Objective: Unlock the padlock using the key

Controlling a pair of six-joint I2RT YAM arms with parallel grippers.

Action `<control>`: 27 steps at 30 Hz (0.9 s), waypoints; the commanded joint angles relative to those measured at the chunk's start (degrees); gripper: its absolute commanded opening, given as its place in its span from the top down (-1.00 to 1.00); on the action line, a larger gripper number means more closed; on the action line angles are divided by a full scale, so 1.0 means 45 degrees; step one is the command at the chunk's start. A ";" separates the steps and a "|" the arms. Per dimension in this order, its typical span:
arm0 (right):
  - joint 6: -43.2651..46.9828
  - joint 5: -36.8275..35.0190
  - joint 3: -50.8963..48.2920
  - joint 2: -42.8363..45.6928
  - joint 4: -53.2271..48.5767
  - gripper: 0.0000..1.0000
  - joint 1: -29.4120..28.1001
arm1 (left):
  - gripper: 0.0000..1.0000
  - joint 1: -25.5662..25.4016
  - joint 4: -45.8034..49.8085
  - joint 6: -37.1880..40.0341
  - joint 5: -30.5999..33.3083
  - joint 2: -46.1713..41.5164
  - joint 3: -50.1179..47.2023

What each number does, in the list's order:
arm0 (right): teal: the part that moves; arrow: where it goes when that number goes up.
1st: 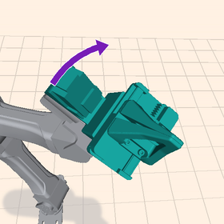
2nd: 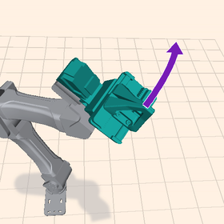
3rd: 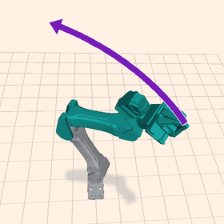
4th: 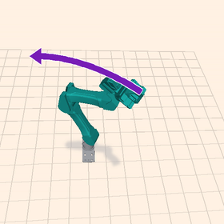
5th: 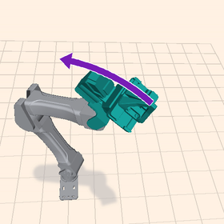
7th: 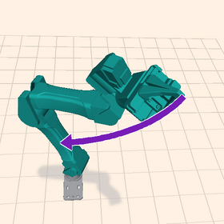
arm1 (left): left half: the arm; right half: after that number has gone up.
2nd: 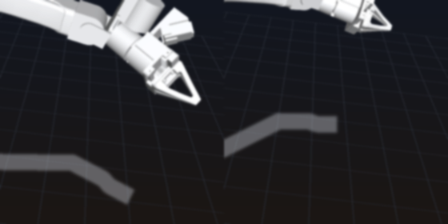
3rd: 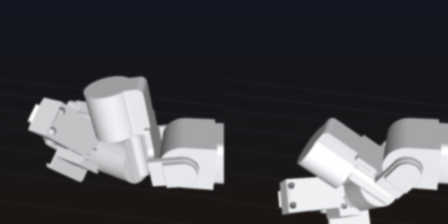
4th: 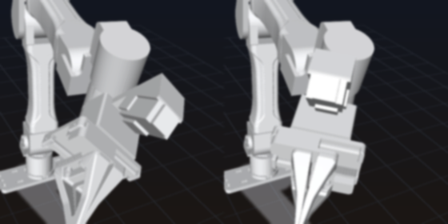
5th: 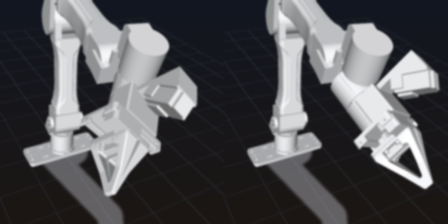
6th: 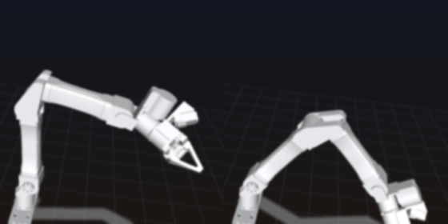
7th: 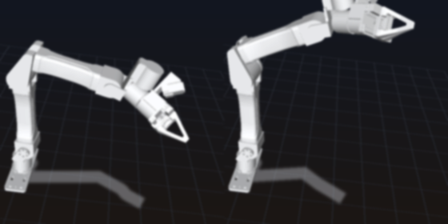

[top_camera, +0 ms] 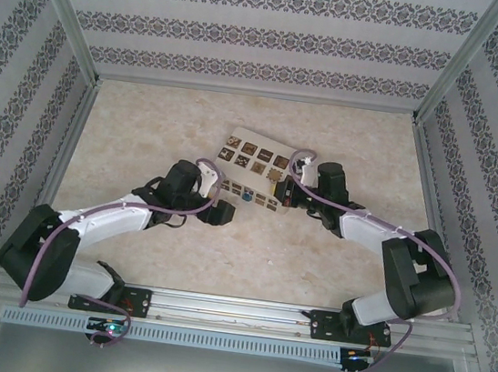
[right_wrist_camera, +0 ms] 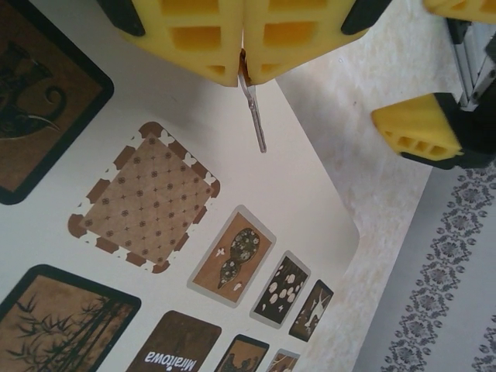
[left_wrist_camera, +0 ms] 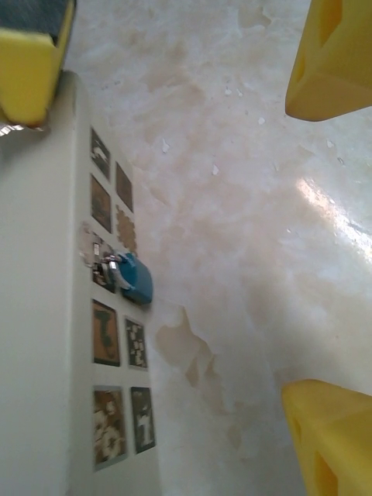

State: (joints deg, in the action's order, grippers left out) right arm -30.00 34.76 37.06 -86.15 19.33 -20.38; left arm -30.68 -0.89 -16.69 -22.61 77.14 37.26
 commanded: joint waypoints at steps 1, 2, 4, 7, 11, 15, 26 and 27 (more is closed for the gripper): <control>0.0116 0.0067 -0.0013 -0.0578 -0.0276 1.00 -0.0108 | -0.68 0.0307 -0.0869 0.0125 -0.0466 0.0460 0.0236; 0.0066 0.0068 0.0007 -0.0630 -0.0226 1.00 -0.0166 | -0.67 0.0349 -0.1024 0.0125 -0.0531 0.0596 0.0253; -0.0037 0.0032 0.0041 -0.0747 -0.0146 1.00 -0.0337 | -0.64 0.0454 -0.1246 0.0134 -0.0624 0.0979 0.0361; -0.0107 -0.0121 0.0068 -0.0816 -0.0136 1.00 -0.0537 | -0.61 0.0604 -0.1593 0.0207 -0.0772 0.1447 0.0502; -0.0180 -0.0320 0.0046 -0.0807 -0.0103 1.00 -0.0637 | -0.60 0.0683 -0.2069 0.0310 -0.0712 0.1924 0.0584; -0.0199 -0.0466 0.0017 -0.0739 -0.0058 1.00 -0.0778 | -0.60 0.0752 -0.2803 0.0248 -0.0794 0.2497 0.0629; -0.0365 -0.0528 0.0114 -0.0719 0.0001 1.00 -0.0825 | -0.54 0.0771 -0.4895 -0.0423 -0.0698 0.4224 0.1100; -0.0384 -0.0537 0.0141 -0.0719 0.0001 1.00 -0.0822 | -0.53 0.0780 -0.5044 -0.0531 -0.0688 0.4386 0.1136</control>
State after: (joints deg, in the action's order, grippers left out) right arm -31.14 33.52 37.67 -87.94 22.37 -23.16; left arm -27.97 -18.09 -17.37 -25.41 95.48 40.82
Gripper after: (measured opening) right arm 0.047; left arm 0.768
